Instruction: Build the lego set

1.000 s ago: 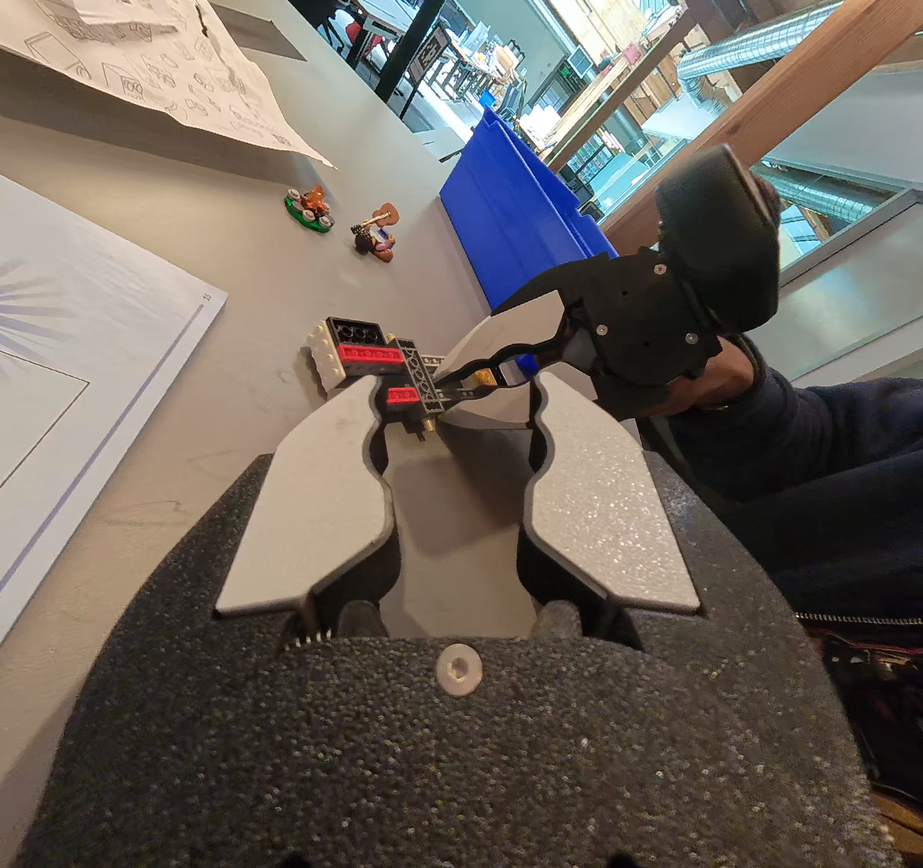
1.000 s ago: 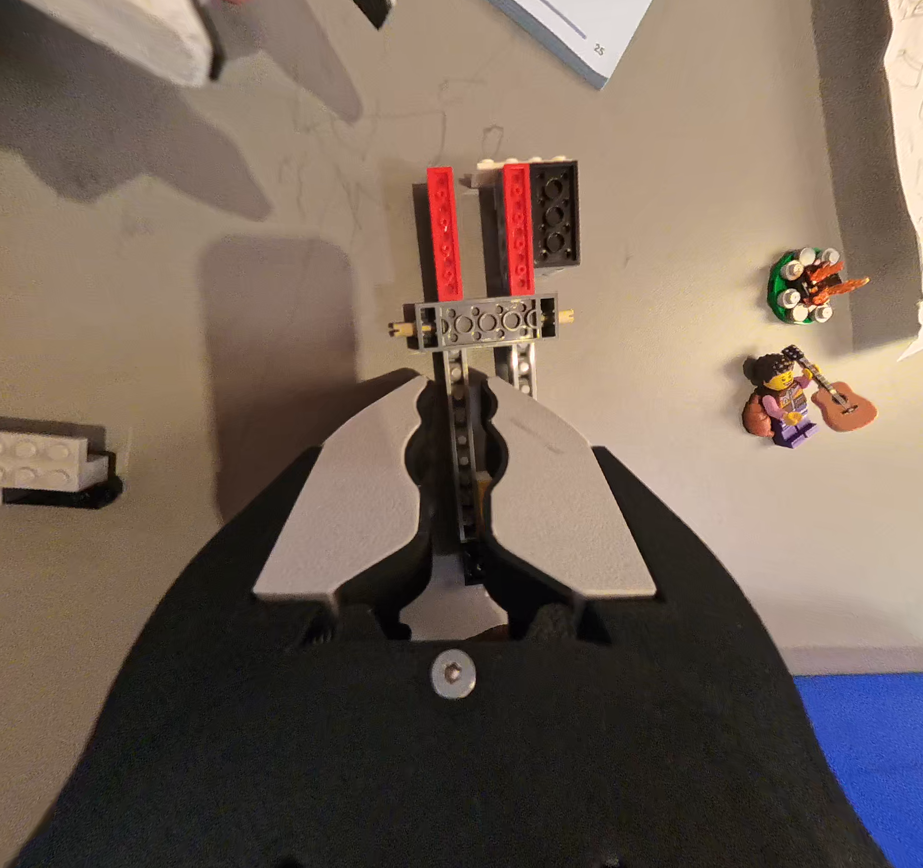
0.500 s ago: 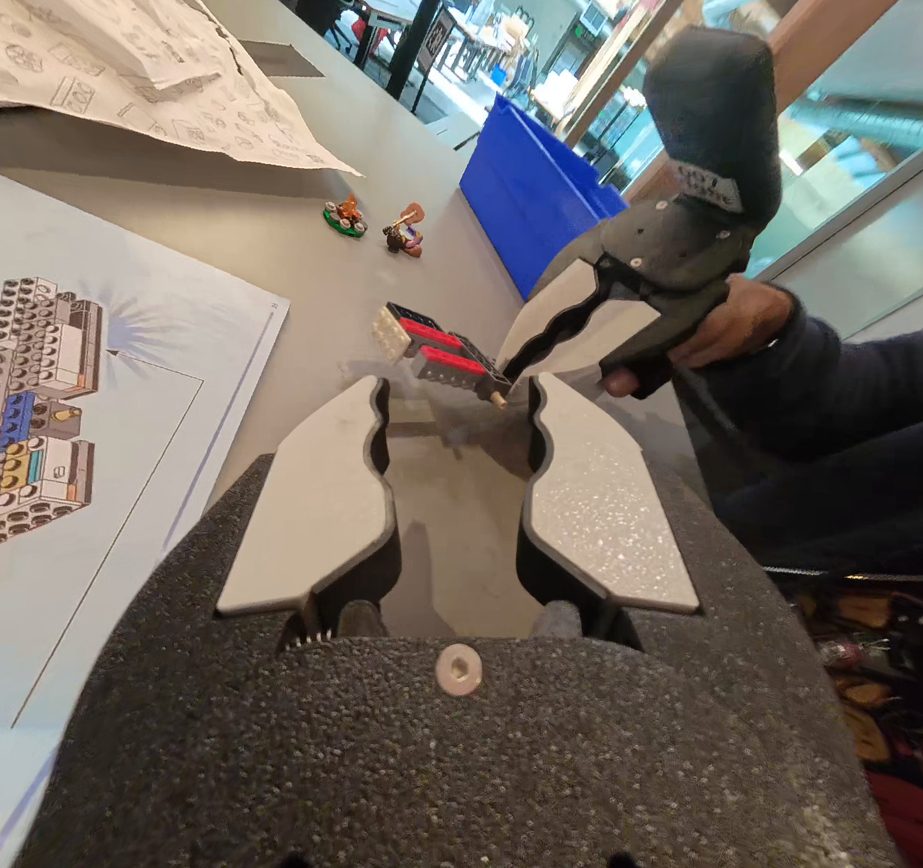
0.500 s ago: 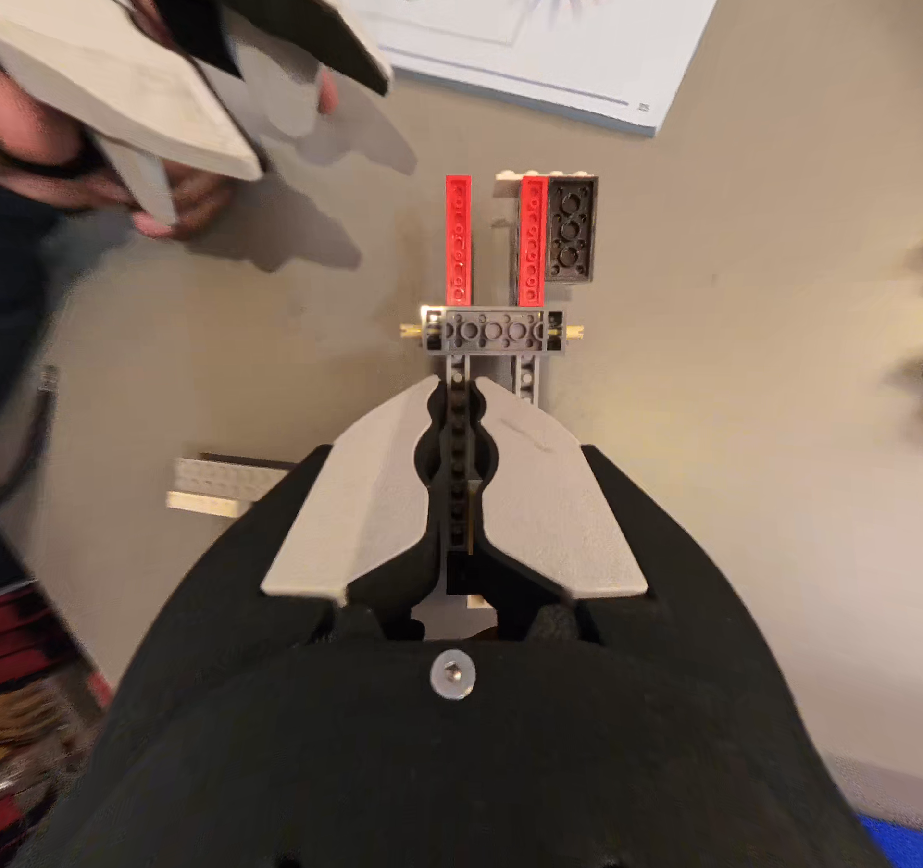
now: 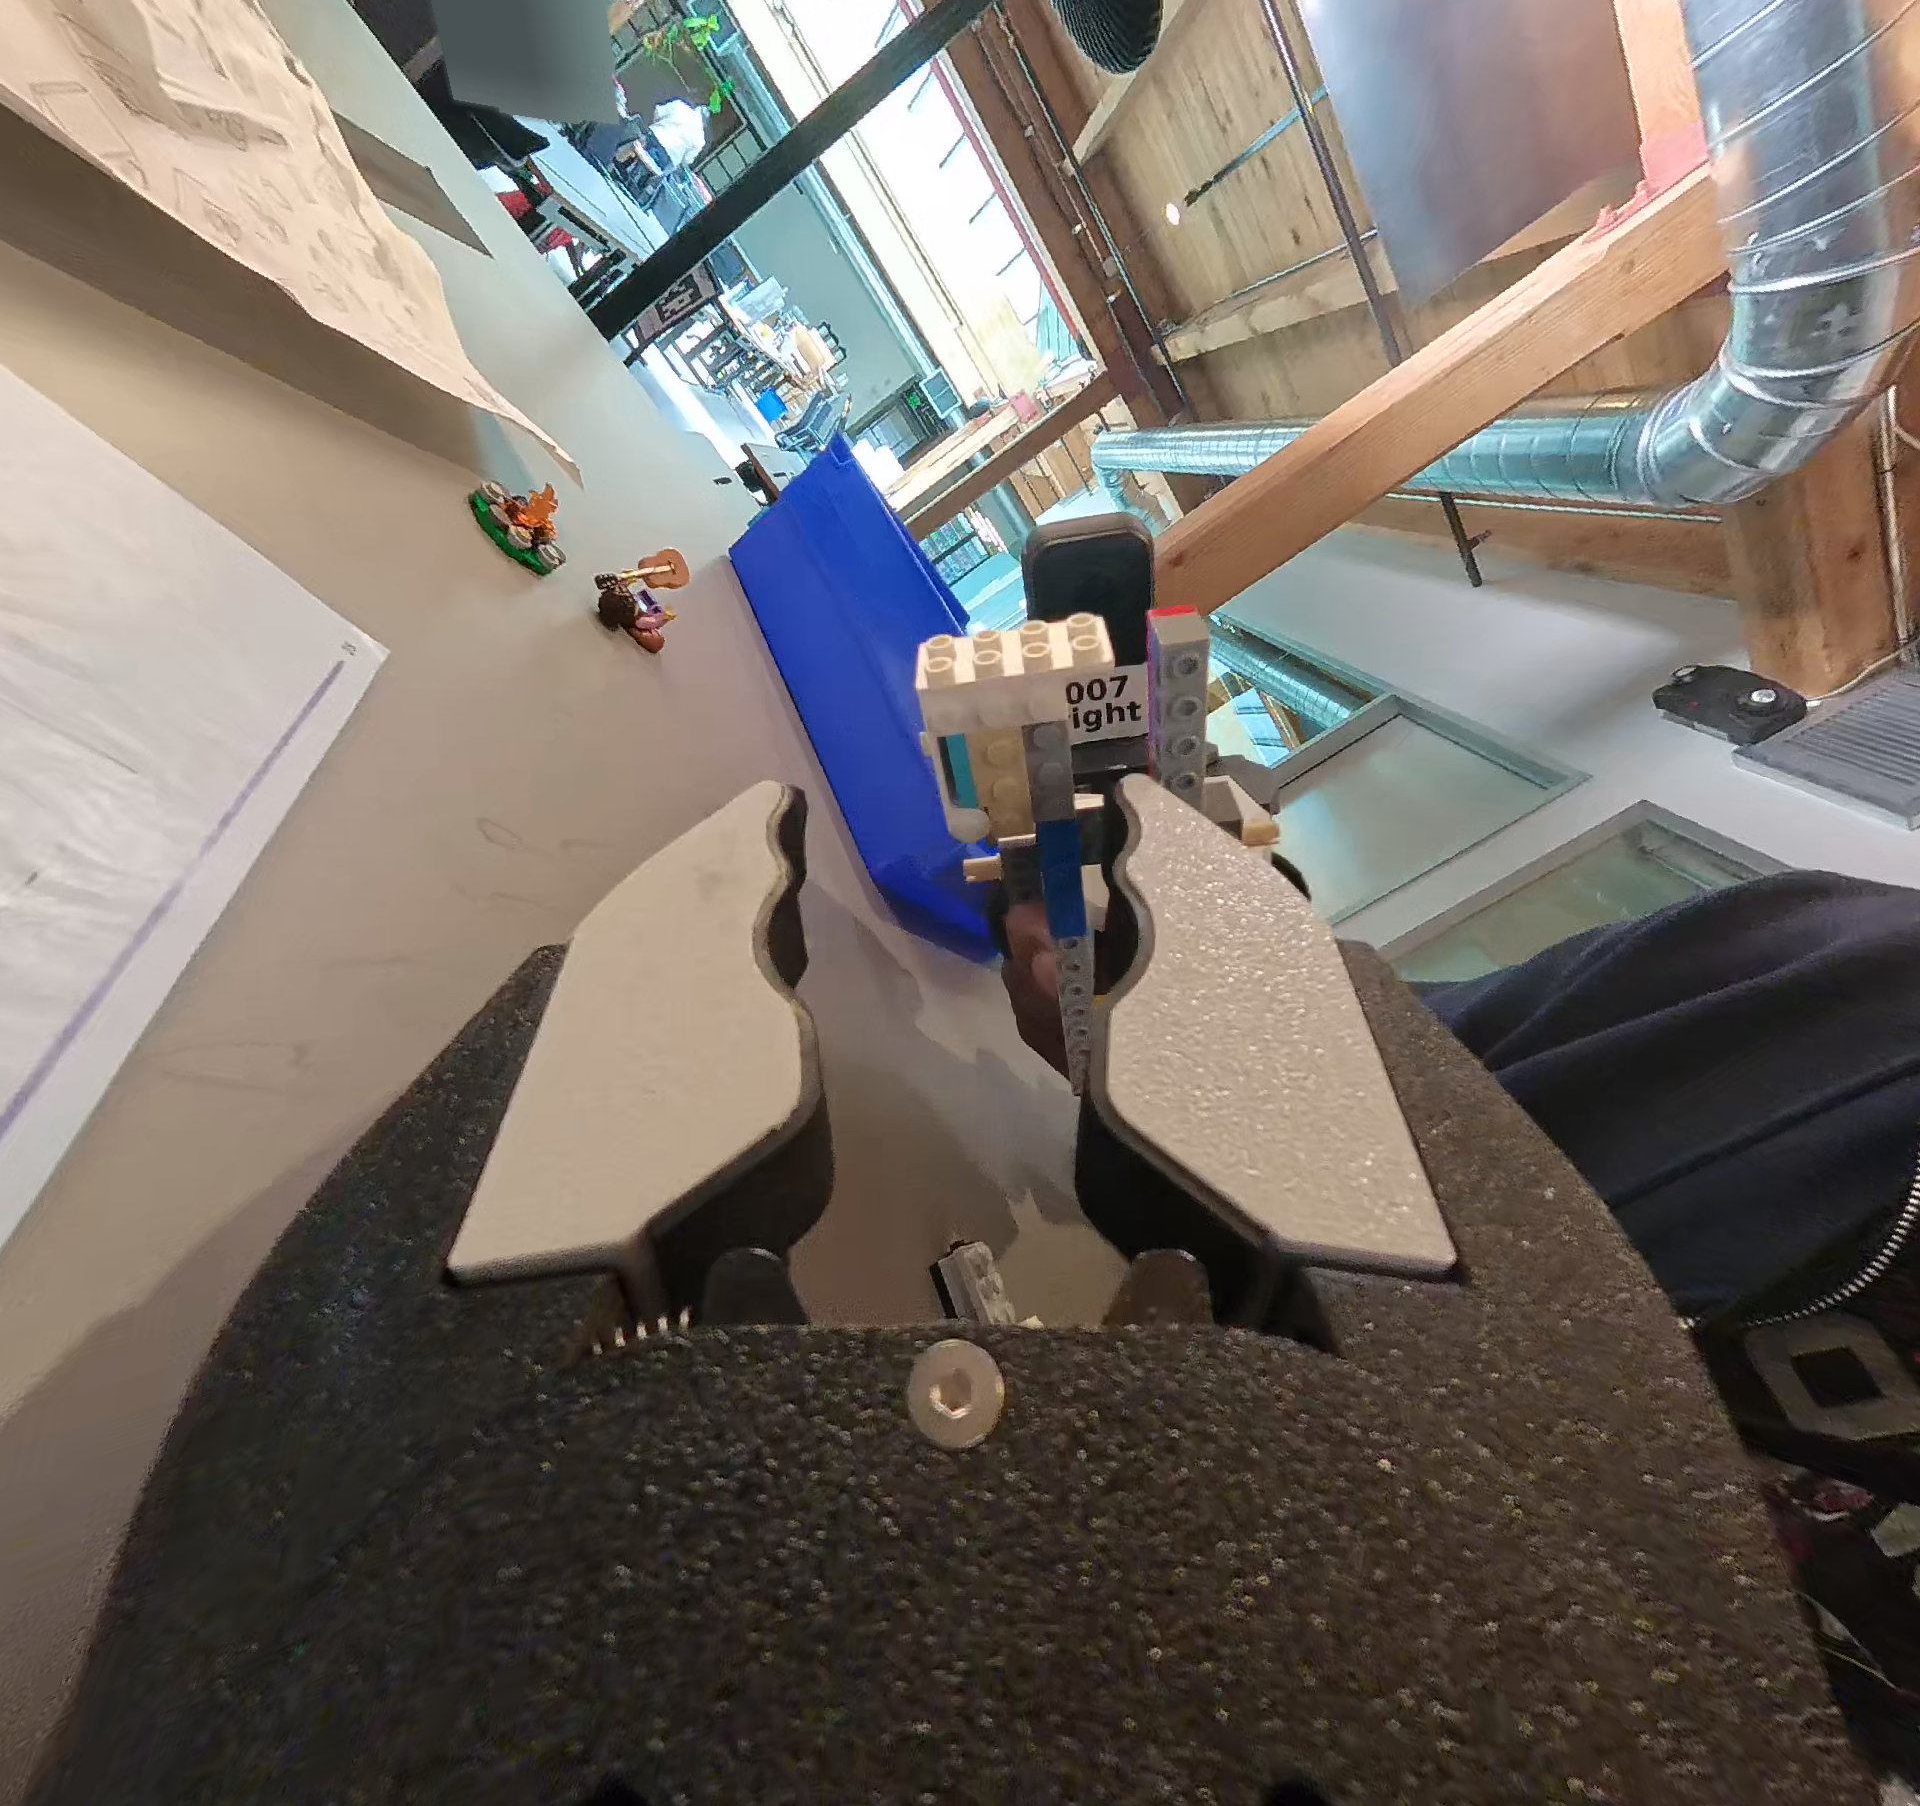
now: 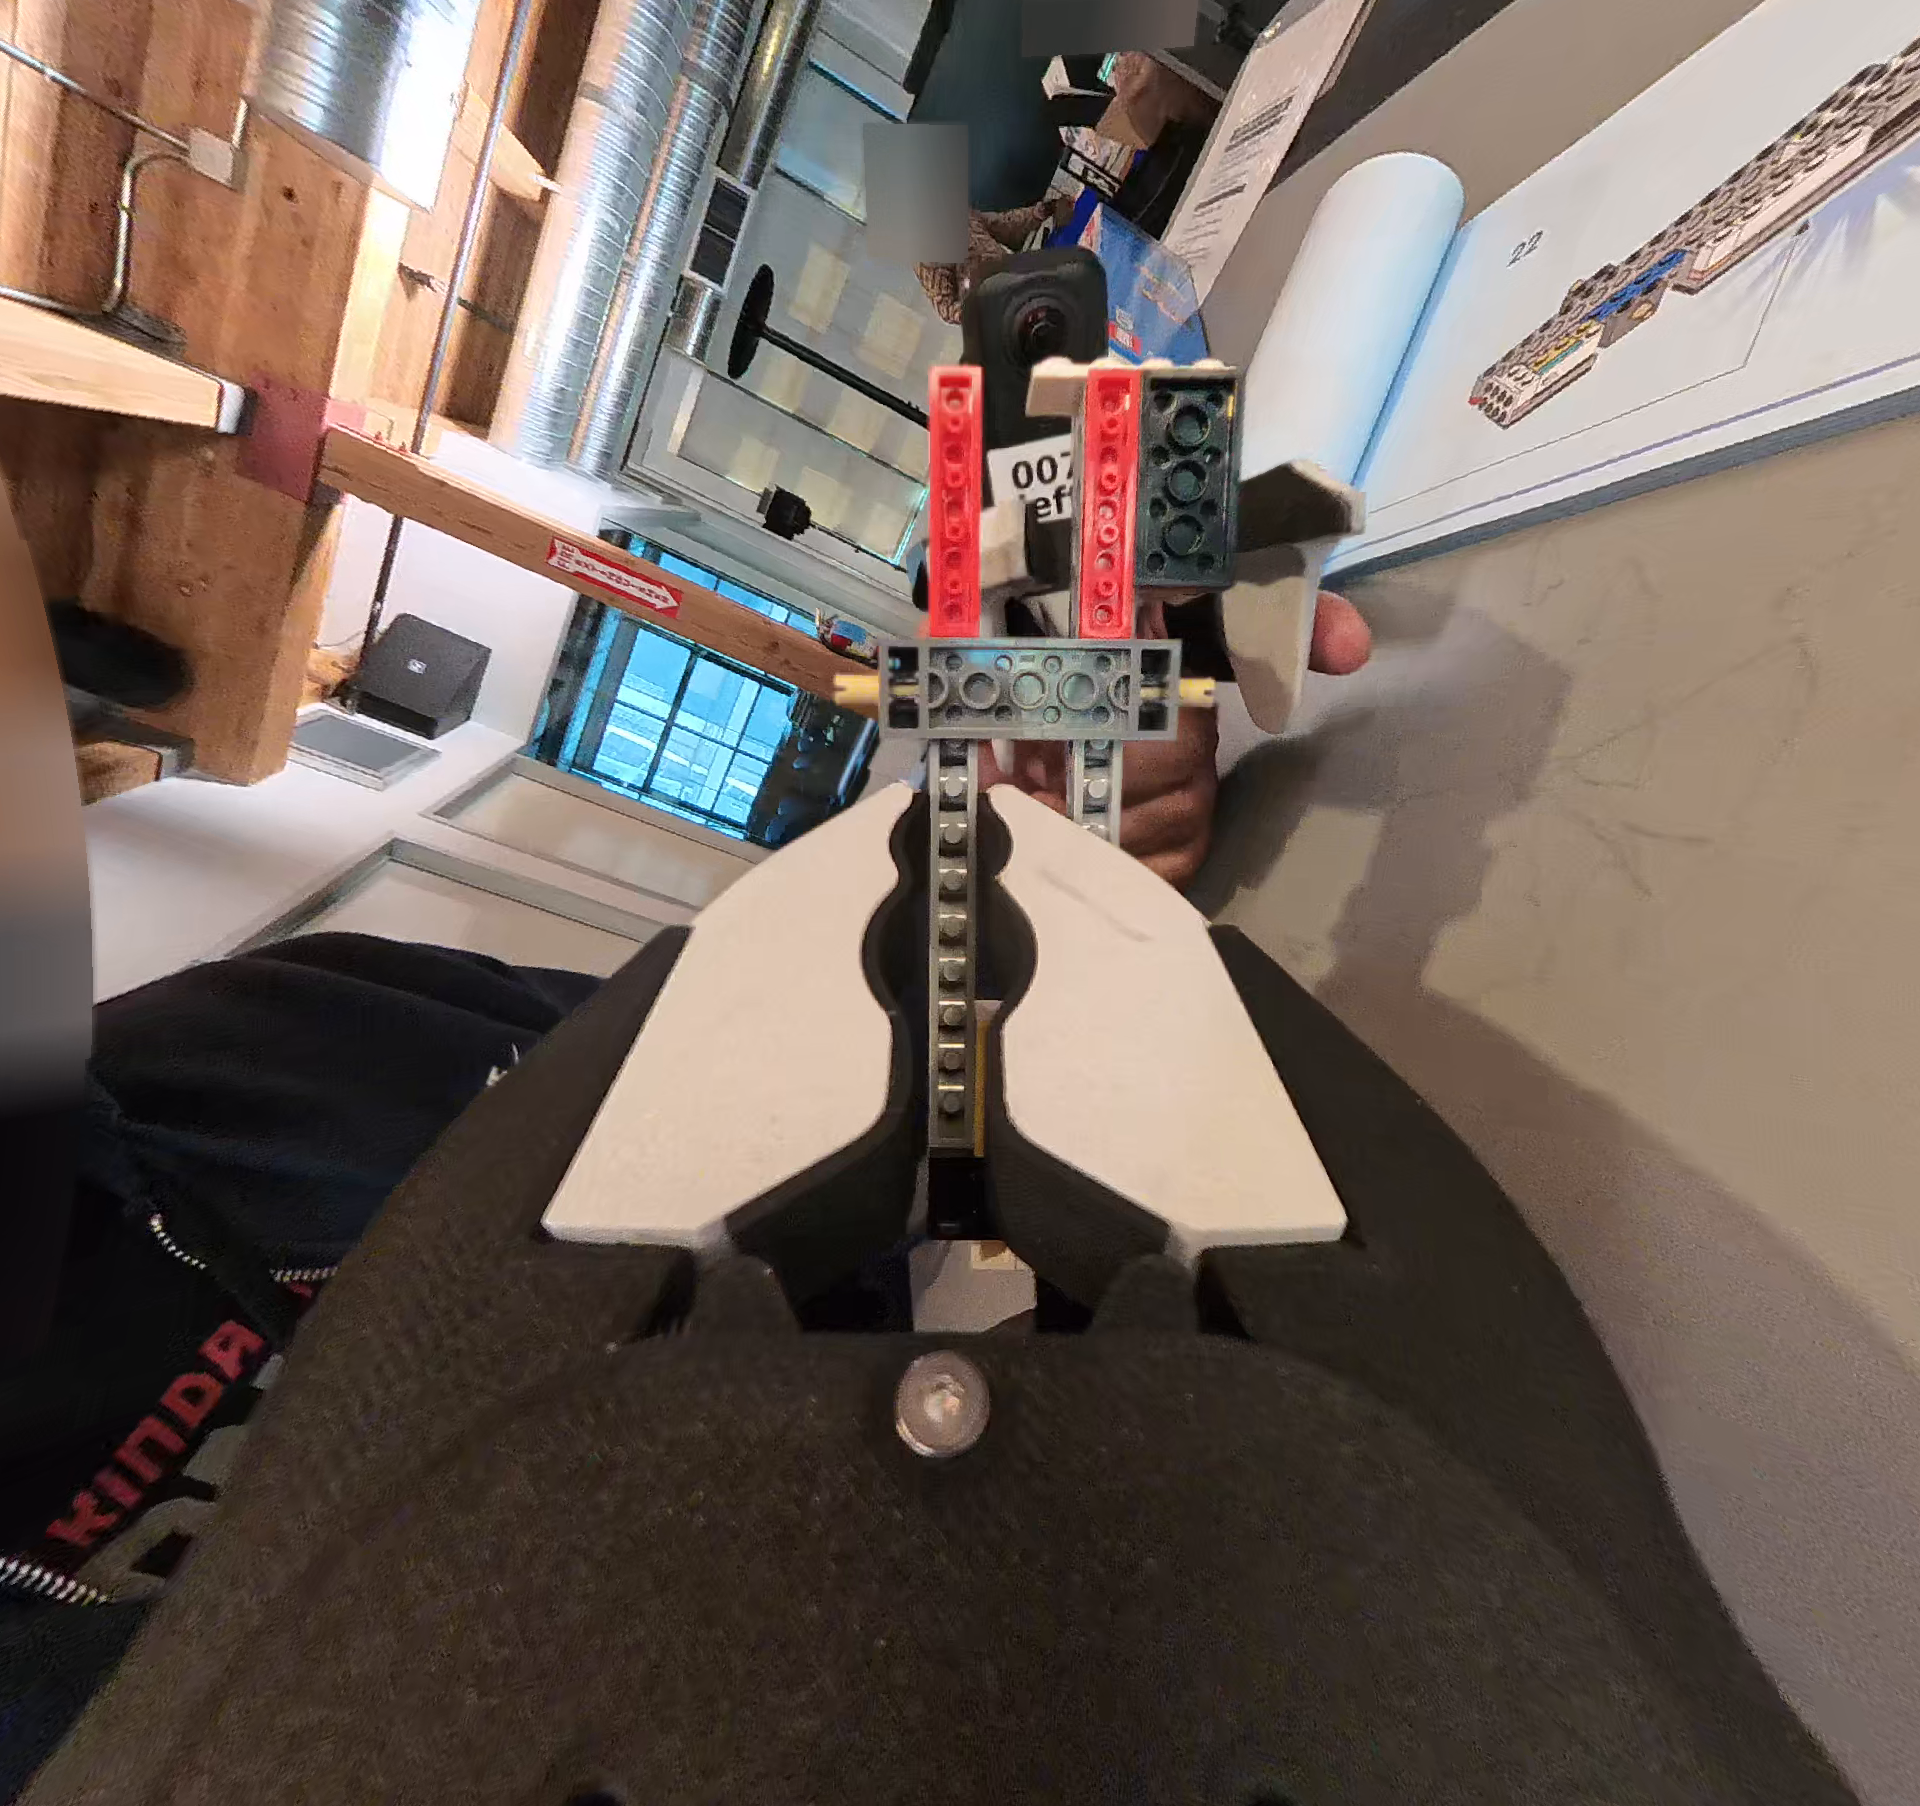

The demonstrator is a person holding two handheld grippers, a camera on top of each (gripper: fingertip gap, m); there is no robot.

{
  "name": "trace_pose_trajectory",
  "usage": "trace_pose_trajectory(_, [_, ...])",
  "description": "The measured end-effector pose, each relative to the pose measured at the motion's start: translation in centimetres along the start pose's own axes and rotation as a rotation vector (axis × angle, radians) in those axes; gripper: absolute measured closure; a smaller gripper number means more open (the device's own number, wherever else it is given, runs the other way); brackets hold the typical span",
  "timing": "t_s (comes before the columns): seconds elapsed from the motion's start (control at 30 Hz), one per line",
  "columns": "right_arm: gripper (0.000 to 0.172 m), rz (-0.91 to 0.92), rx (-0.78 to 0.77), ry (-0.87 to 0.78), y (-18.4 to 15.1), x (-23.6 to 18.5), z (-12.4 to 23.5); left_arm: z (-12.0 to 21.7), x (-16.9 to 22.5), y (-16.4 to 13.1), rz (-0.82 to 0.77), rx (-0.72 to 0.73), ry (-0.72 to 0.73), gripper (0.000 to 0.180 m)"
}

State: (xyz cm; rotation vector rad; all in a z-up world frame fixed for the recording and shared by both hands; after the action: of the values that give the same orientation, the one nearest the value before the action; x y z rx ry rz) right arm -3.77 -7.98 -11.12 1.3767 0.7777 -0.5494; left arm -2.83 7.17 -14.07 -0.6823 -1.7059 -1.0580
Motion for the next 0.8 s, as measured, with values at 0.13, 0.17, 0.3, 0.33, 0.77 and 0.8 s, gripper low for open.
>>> trace_pose_trajectory(0.13, [0.164,0.002,0.002,0.013,0.0,-0.2,-0.6,-0.5,0.0,-0.2,-0.015,0.008,0.016,0.126])
trace_pose_trajectory(0.17, [0.164,0.003,0.001,0.014,0.0,-0.3,-0.7,-0.5,0.1,-0.2,-0.014,0.016,0.008,0.126])
trace_pose_trajectory(0.3, [0.164,-0.005,-0.018,0.018,-0.2,-0.1,-1.0,-0.3,0.4,-0.1,-0.014,0.031,-0.032,0.136])
trace_pose_trajectory(0.33, [0.164,-0.006,-0.025,0.013,-0.3,0.0,-1.1,-0.3,0.4,-0.2,-0.014,0.03,-0.038,0.141])
trace_pose_trajectory(0.77, [0.129,0.315,-0.24,-0.5,-1.6,1.4,0.0,0.8,-1.9,0.1,0.121,0.183,0.278,0.153])
trace_pose_trajectory(0.8, [0.126,0.364,-0.292,-0.55,-2.1,1.2,-0.5,0.9,-2.0,0.1,0.131,0.201,0.297,0.153])
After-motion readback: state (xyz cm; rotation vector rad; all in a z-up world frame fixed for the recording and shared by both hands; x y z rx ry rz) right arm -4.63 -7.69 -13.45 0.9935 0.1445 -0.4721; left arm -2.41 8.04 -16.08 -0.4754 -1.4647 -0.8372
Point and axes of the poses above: each gripper's, where its closed fingertips meet, z back along the fingers, y out of its top, x = y × z across the jaws, the point moved 7 cm from there along z, back along the fingers, and after that the axes turned 14 degrees about z, right-handed, at the moved point
